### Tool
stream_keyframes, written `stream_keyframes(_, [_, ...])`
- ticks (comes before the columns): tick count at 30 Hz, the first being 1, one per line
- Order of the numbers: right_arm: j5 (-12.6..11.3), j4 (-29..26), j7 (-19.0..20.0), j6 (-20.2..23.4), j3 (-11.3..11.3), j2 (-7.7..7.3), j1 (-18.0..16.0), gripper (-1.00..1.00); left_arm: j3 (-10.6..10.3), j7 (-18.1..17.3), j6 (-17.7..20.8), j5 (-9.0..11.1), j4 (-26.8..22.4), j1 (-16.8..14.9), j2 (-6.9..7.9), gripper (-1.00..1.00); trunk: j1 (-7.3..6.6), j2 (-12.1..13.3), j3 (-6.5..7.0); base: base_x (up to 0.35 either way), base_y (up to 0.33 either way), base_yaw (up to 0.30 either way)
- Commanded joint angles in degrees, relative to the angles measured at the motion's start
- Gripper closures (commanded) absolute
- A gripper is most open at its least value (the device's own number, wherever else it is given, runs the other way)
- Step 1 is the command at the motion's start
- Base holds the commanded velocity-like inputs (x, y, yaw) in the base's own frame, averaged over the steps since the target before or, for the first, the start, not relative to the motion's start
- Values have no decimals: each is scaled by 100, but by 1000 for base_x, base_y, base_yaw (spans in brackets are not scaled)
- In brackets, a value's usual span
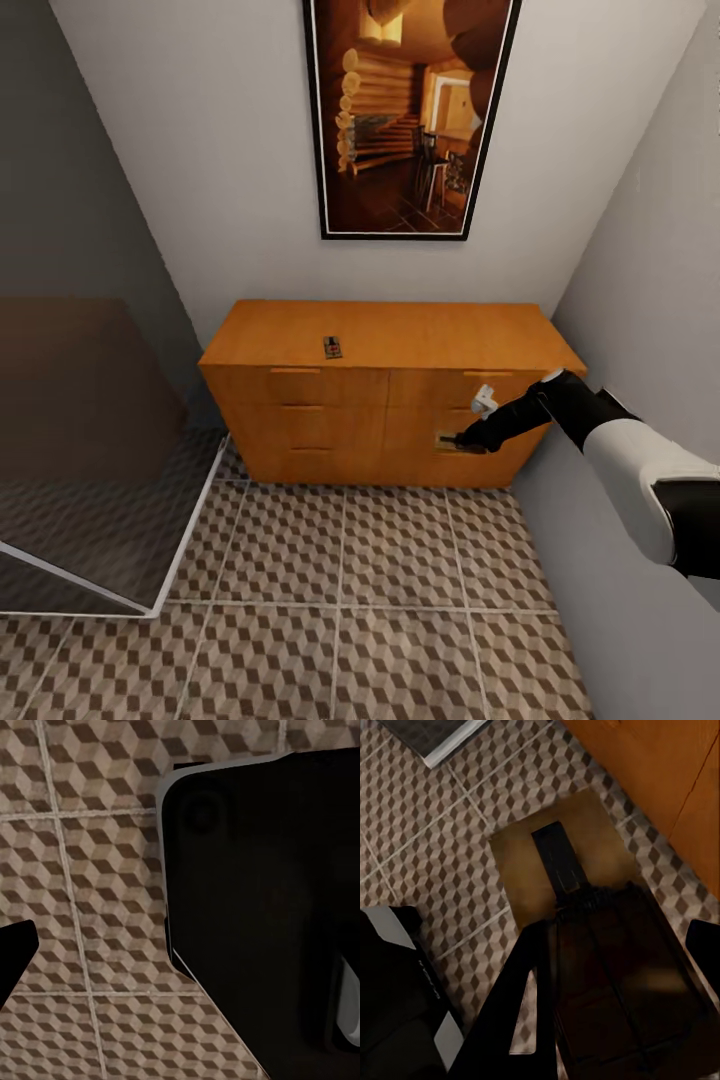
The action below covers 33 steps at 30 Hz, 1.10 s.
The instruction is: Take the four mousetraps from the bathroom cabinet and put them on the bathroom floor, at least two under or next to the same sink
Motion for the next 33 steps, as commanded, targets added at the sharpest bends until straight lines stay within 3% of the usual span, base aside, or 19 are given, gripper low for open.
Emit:
stream_keyframes(1, [-14, 268, 1, -228, 21, 1, -3, 100, -51, 6, -37, 42, 22, -9, -3, -100, 2, -11, -10, -44, 8, 0])
stream_keyframes(7, [-20, 1215, -472, -1473, 21, 2, 80, 100, -52, 6, -37, 42, 22, -9, -3, -100, 2, -11, -10, -18, 3, 0])
stream_keyframes(10, [-22, 1343, -742, -1864, 21, 2, 503, 100, -52, 6, -37, 43, 22, -9, -4, -100, 2, -11, -10, -4, 1, 0])
stream_keyframes(12, [-17, 1394, -980, -2077, 21, 5, 1028, 100, -52, 6, -37, 44, 22, -9, -3, -100, 2, -11, -10, -2, 0, 0])
stream_keyframes(16, [-18, 1417, -1312, -2492, 21, 7, 1586, 100, -51, 6, -37, 41, 22, -9, -5, -100, 2, -11, -10, 0, 0, 0])
stream_keyframes(20, [-22, 1426, -1990, -3325, 21, 69, 2575, 100, -48, 6, -111, 45, 22, -9, 3, -100, 2, -11, -10, 0, 0, 0])
stream_keyframes(24, [-20, 1433, -2578, -3702, 21, 166, 3277, 100, -50, 6, -160, 46, 27, -9, -1, -100, 2, -11, -10, 0, 0, 0])
stream_keyframes(33, [-22, 1437, -3283, -4494, 19, 310, 4733, 100, -51, 6, -177, 47, 31, -9, -2, -100, 2, -11, -10, 0, 0, 0])
